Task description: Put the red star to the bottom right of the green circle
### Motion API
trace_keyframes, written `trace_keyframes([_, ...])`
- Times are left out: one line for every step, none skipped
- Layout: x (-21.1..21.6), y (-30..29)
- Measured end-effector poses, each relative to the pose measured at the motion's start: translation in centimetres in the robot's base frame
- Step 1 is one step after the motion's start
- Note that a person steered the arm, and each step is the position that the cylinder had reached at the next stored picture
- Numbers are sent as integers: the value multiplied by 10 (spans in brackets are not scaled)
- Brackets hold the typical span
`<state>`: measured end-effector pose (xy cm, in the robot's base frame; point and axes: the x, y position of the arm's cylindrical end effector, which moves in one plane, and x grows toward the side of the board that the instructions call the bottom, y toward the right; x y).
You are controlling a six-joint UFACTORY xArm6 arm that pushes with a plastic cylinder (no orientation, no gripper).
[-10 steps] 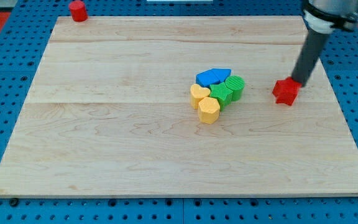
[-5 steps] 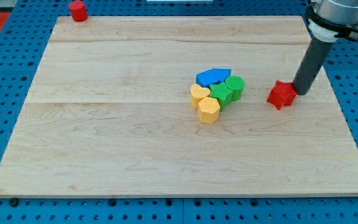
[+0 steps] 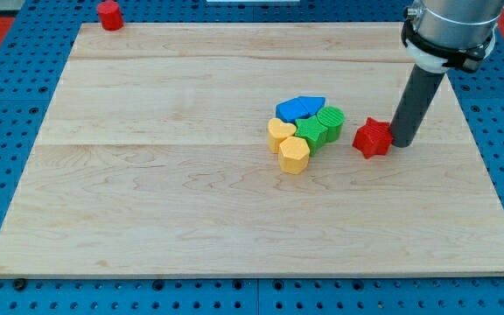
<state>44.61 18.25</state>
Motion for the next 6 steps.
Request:
trace_keyframes([0,-20])
trace_keyframes([0,-33])
trace_keyframes([0,-34])
trace_keyframes([8,-34])
trace_keyframes([-14,-29])
trace_keyframes([-71,-2])
